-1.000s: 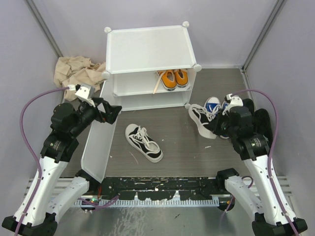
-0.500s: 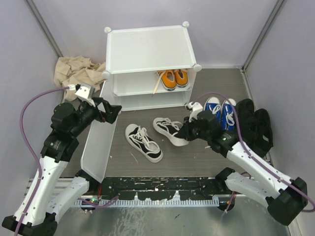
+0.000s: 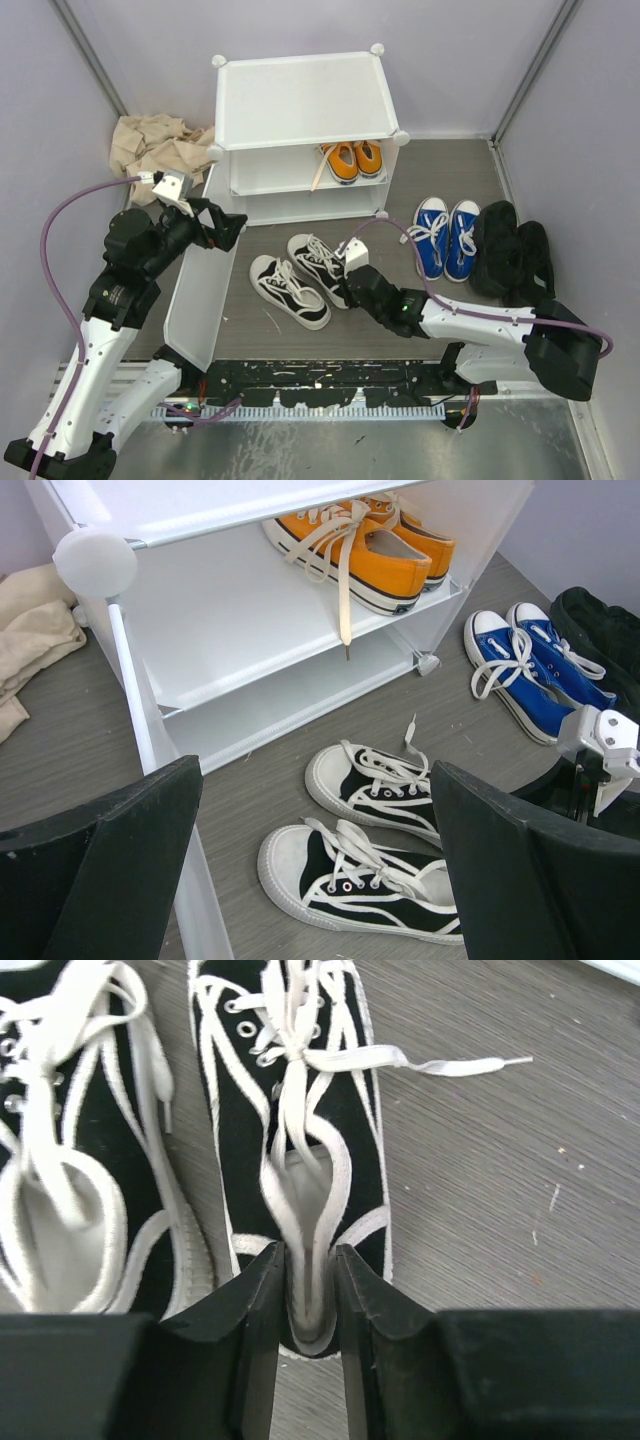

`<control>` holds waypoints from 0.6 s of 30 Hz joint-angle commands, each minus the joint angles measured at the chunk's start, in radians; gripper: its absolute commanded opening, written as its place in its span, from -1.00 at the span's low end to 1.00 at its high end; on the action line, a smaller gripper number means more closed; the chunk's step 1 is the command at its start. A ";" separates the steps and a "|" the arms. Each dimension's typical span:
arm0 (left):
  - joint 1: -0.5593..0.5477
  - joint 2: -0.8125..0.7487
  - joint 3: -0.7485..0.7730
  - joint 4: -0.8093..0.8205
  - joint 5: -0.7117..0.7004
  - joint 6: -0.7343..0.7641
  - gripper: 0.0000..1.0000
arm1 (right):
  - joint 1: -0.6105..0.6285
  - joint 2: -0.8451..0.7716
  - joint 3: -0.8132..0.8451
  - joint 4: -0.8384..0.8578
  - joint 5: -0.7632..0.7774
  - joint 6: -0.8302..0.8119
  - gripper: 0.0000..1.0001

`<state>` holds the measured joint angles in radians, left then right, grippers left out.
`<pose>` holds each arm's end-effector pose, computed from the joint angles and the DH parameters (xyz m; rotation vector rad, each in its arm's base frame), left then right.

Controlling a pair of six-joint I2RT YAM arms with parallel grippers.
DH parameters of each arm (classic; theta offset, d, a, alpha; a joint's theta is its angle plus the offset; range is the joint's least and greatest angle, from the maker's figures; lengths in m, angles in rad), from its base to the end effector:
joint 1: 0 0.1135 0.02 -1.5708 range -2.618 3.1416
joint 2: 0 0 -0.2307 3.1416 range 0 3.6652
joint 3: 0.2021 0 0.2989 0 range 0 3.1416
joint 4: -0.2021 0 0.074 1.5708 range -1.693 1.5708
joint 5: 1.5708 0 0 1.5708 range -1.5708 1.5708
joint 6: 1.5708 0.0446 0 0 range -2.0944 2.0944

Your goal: Place and organize the shoes in the shoe cabinet

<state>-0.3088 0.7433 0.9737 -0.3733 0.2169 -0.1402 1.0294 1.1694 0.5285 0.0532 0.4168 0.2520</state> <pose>0.2237 -0.0814 0.3782 0.3083 1.7102 -0.5174 0.1680 0.2443 0.1352 -0.5772 2.0383 0.3168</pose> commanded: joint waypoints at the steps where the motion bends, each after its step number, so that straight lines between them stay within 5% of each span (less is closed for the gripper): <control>1: 0.002 0.037 -0.046 -0.209 -0.029 -0.028 0.96 | 0.001 -0.052 0.005 0.051 0.104 0.022 -0.25; 11: 0.003 0.034 -0.046 -0.212 -0.031 -0.030 0.96 | 0.001 -0.178 0.062 0.015 -0.126 -0.023 0.56; 18: 0.003 0.034 -0.046 -0.213 -0.035 -0.027 0.96 | 0.000 0.051 0.187 -0.044 -0.190 -0.069 0.73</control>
<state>-0.3088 0.7433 0.9737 -0.3733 0.2169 -0.1402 1.0294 1.1027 0.6209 0.0250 0.2787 0.2184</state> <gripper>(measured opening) 0.980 0.858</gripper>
